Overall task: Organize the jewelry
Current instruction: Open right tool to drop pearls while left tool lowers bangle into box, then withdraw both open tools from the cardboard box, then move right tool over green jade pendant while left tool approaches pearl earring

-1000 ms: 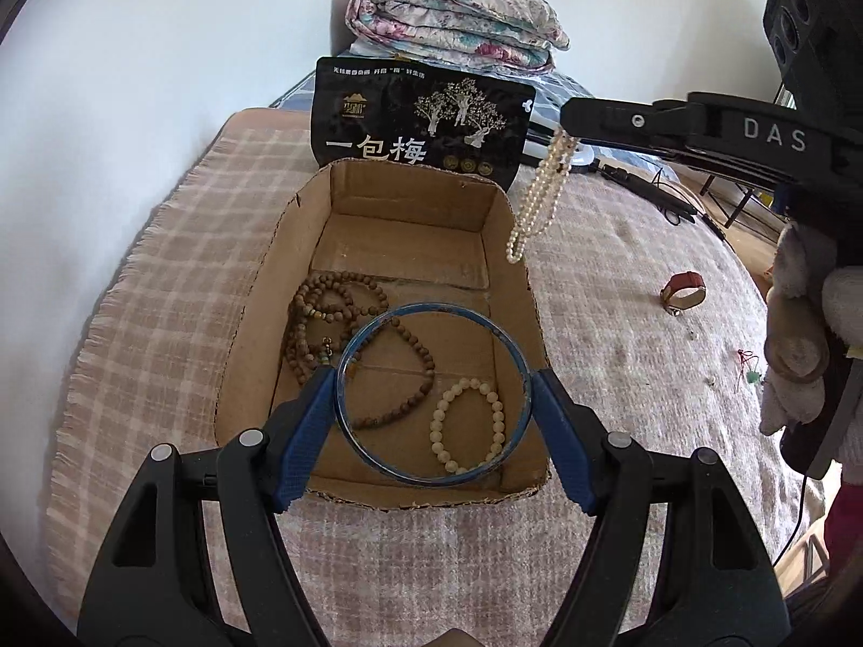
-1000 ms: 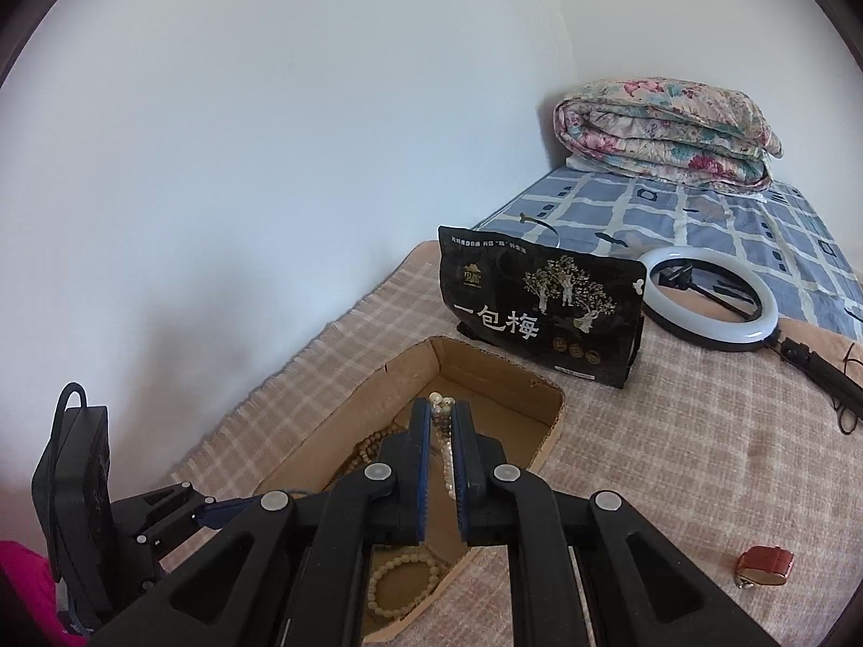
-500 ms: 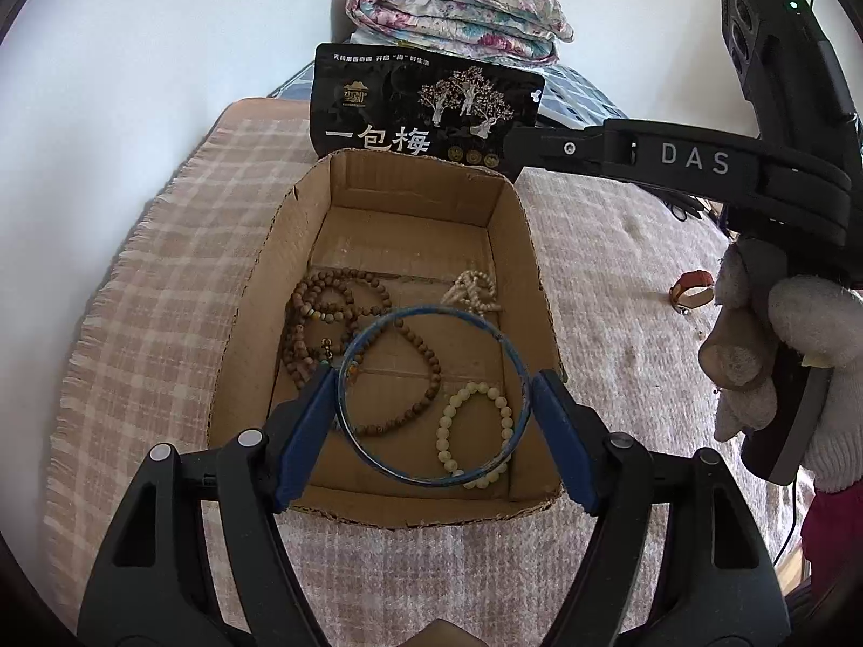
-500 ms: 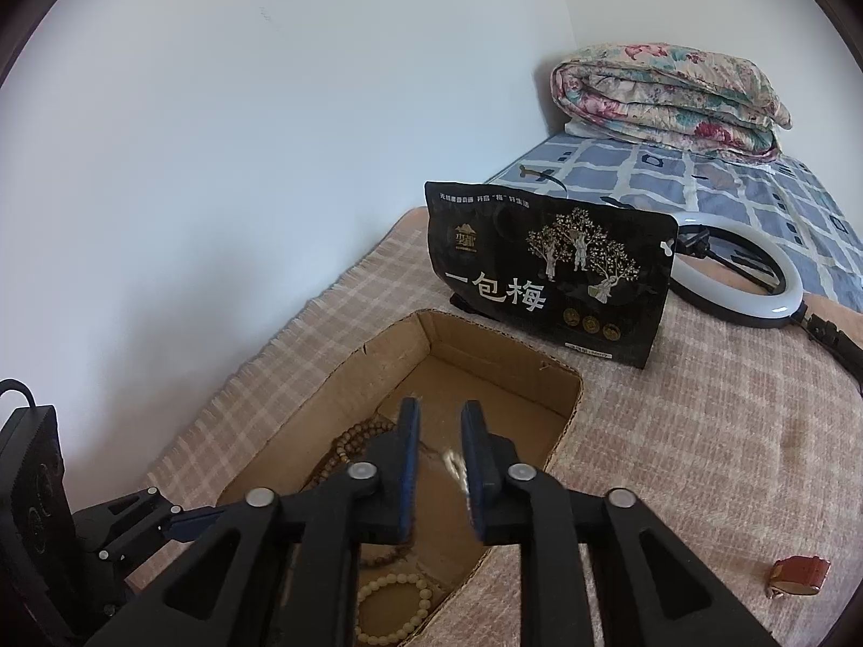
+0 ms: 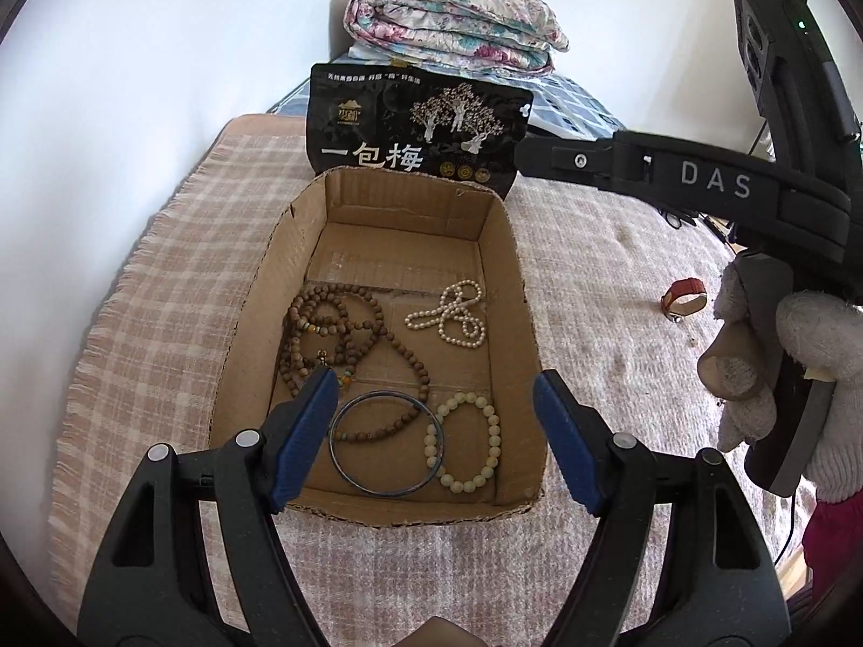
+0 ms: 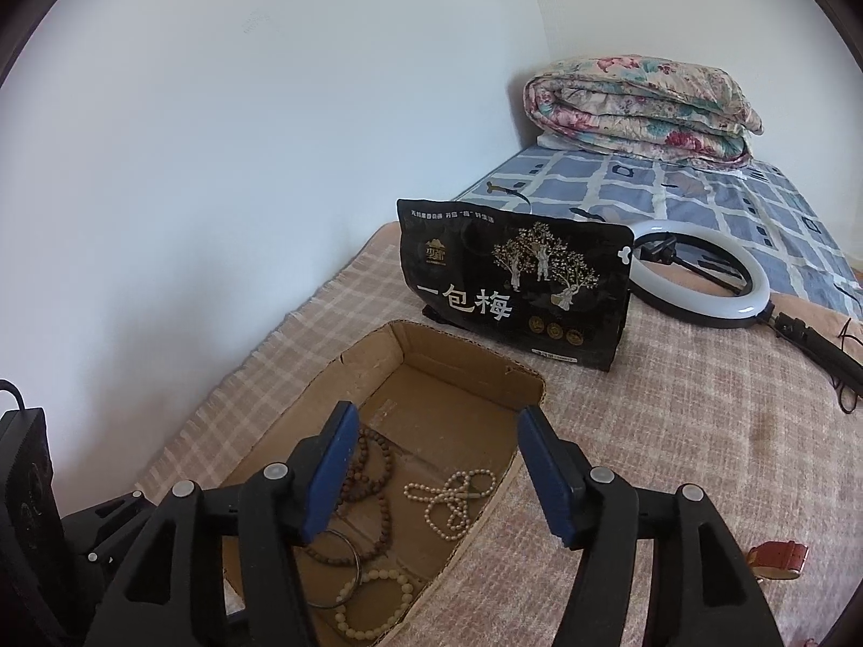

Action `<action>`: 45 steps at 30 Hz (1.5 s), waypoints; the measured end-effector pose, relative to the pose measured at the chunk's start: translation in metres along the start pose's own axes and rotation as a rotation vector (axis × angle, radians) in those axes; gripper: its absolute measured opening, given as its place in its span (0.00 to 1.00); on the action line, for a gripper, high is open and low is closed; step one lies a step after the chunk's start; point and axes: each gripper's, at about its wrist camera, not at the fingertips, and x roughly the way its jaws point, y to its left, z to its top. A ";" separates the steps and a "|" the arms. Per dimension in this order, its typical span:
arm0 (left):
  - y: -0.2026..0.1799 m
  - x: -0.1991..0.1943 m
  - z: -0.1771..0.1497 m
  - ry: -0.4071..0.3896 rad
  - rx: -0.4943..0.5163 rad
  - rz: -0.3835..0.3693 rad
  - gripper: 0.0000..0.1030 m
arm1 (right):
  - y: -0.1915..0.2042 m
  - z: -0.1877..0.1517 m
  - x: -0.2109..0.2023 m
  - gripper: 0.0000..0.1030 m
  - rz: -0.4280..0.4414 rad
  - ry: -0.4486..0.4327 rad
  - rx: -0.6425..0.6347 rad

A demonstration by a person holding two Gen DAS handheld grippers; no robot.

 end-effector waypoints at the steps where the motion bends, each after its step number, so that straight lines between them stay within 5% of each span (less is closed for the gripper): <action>1: -0.002 -0.002 0.000 -0.005 0.004 -0.002 0.75 | -0.001 -0.001 -0.002 0.64 -0.011 -0.001 0.001; 20: -0.068 -0.022 0.004 -0.080 0.082 -0.051 0.75 | -0.053 -0.018 -0.075 0.99 -0.207 -0.062 0.055; 45: -0.189 0.005 -0.012 -0.053 0.224 -0.172 0.75 | -0.194 -0.099 -0.221 1.00 -0.547 -0.180 0.226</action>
